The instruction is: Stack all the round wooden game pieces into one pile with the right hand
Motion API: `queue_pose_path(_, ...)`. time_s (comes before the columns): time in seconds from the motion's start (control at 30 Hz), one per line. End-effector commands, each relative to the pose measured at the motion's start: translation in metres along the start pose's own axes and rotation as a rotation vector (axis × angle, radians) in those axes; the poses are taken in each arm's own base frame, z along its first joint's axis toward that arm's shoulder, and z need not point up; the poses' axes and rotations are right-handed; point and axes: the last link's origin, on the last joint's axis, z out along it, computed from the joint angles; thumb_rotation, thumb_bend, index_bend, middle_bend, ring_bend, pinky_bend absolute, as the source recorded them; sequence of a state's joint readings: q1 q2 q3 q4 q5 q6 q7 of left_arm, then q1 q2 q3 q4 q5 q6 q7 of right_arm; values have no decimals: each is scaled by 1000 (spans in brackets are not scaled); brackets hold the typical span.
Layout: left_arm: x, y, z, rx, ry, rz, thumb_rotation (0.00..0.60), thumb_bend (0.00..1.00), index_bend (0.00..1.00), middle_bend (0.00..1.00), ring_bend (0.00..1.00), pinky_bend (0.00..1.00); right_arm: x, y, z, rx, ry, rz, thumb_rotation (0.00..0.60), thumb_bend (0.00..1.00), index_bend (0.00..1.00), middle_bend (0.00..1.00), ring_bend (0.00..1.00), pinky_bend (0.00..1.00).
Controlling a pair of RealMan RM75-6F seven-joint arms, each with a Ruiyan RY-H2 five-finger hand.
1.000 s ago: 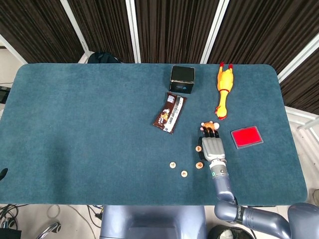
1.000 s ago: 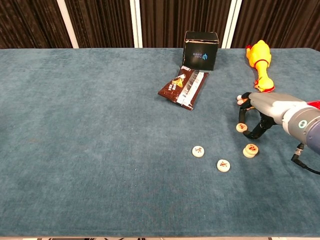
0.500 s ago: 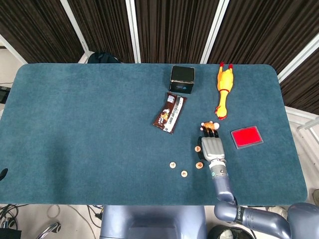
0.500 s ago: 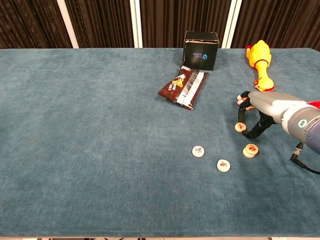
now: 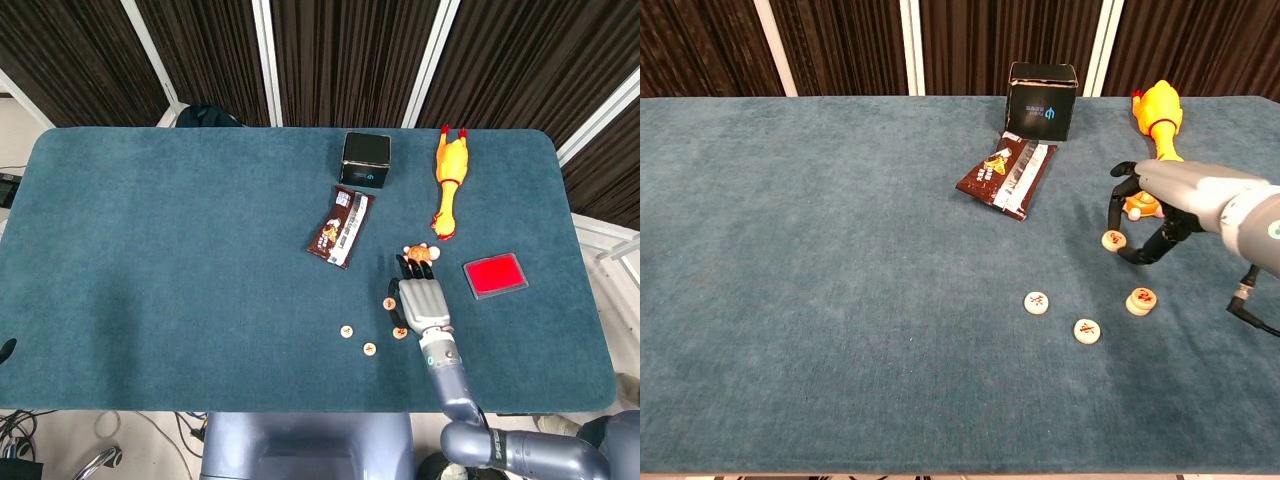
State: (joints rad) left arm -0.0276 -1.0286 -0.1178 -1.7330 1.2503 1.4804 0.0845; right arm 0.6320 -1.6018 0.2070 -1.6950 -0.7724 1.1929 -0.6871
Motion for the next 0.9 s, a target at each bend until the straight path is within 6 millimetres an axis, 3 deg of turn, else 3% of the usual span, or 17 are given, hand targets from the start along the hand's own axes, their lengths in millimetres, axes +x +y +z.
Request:
queue_pose_path(0.03, 0, 0, 0, 2, -3, 0, 600, 187, 121, 0, 0, 50, -2, 5, -18, 14, -10, -10, 600, 424, 518, 0, 0, 0)
queue_pose_path(0.33, -1, 0, 0, 4, -4, 5, 600, 187, 120, 0, 0, 50, -17, 12, -35, 18, -42, -12, 600, 423, 518, 0, 0, 0)
queue_pose_path(0.9, 0, 0, 0, 4, 2, 5, 600, 187, 121, 0, 0, 50, -24, 18, -36, 4, -45, -31, 600, 423, 518, 0, 0, 0)
